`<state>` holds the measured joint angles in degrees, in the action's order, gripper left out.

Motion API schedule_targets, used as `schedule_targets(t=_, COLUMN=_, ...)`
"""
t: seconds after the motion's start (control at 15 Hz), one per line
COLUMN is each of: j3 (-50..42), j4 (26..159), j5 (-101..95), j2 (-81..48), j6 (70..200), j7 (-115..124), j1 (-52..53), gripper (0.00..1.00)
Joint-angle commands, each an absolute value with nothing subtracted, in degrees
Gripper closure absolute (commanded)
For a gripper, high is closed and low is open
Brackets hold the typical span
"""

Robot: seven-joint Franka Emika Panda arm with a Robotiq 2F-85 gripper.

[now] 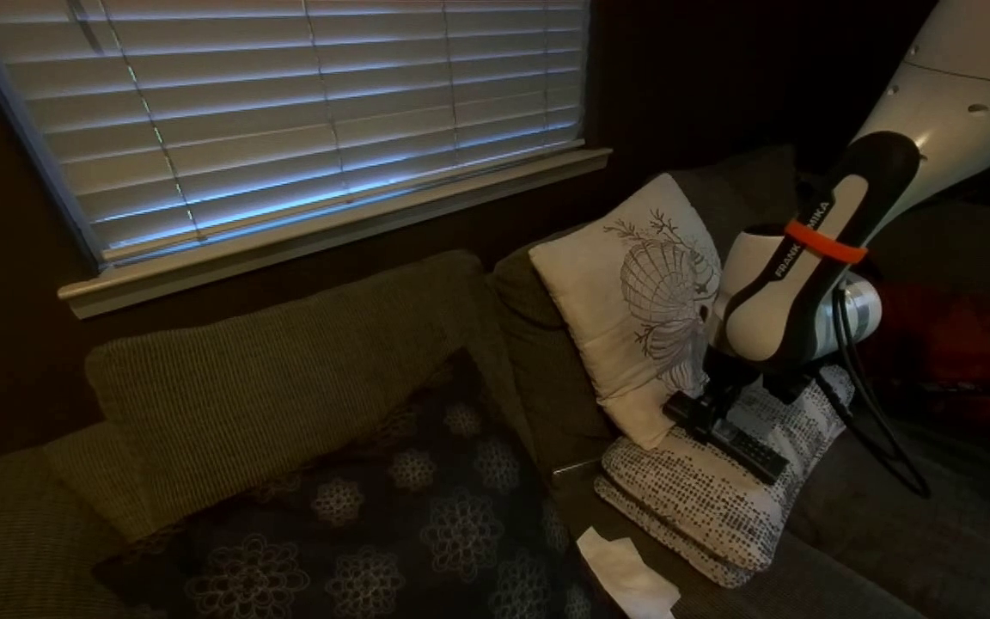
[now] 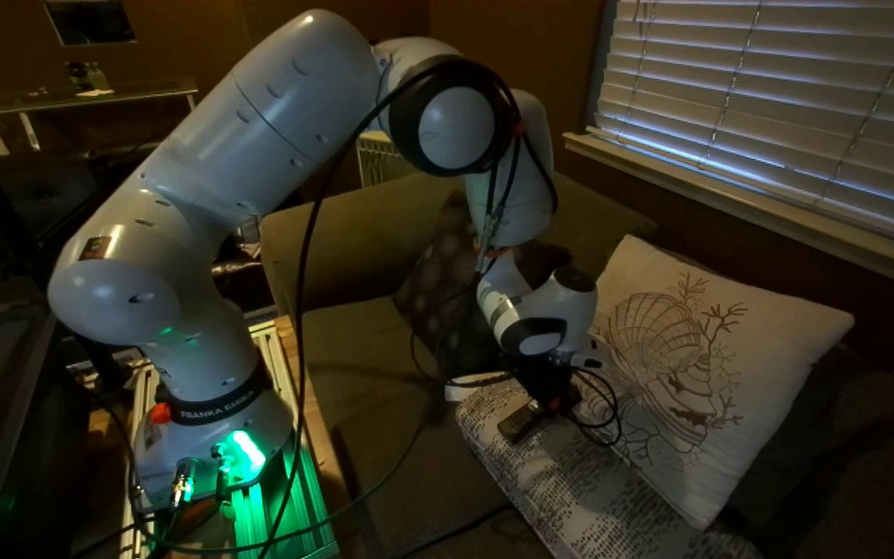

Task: Place the remote control underneath the white cushions.

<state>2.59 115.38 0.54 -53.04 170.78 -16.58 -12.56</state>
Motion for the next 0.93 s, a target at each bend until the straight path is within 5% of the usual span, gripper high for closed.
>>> schedule_targets(t=0.0, j3=7.4, j4=119.5, j5=-0.7, j2=-48.7, j6=168.2, j7=-18.2, j1=-17.9, gripper=0.72)
schedule_targets(t=0.33, j3=12.1, j4=123.5, j5=1.6, j2=-44.9, j6=161.0, j7=-20.6, j1=-24.6, gripper=0.72)
schedule_targets(t=0.87, j3=7.0, j4=126.6, j5=5.2, j2=-41.2, j6=147.0, j7=-17.5, j1=-23.3, gripper=0.72)
